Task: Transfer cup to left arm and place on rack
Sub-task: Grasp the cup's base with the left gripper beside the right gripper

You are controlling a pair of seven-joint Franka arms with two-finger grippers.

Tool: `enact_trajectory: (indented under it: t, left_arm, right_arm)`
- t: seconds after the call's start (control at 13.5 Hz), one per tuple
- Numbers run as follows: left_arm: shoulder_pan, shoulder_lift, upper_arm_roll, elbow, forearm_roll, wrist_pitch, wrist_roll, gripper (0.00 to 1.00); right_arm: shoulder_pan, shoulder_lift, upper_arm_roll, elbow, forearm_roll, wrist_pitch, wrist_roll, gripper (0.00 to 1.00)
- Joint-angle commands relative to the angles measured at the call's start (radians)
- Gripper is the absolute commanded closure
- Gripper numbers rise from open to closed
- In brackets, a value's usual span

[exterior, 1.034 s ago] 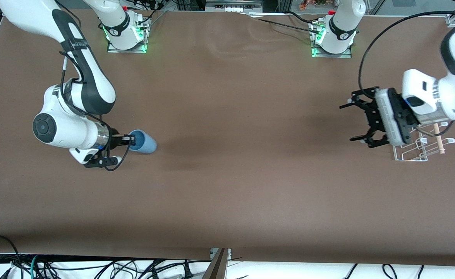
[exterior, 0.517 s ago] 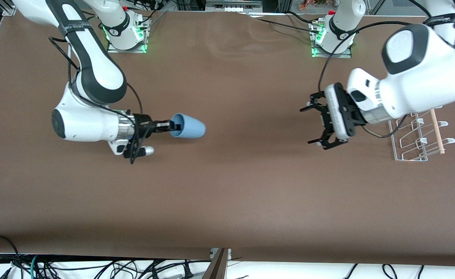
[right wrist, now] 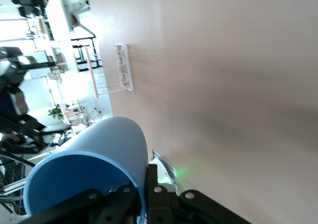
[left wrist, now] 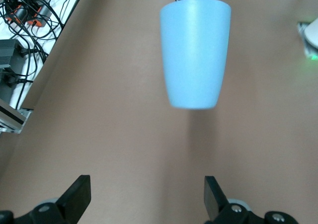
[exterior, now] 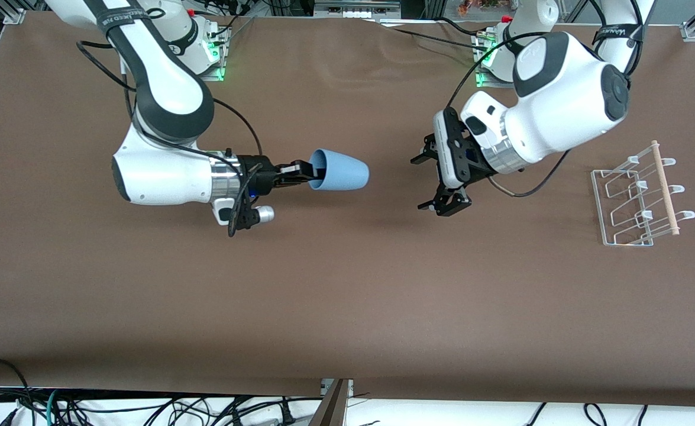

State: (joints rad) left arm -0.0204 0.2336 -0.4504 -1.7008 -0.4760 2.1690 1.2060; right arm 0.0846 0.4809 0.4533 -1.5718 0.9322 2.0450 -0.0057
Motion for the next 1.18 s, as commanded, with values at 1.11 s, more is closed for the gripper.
enact_trajectory:
  t: [1.11]
  left_arm:
    - [-0.041,-0.010,-0.116,-0.046,0.236,0.167,-0.315,0.00]
  right_arm:
    - [0.126,0.030,0.001,0.075,0.082,0.147,-0.016,1.00]
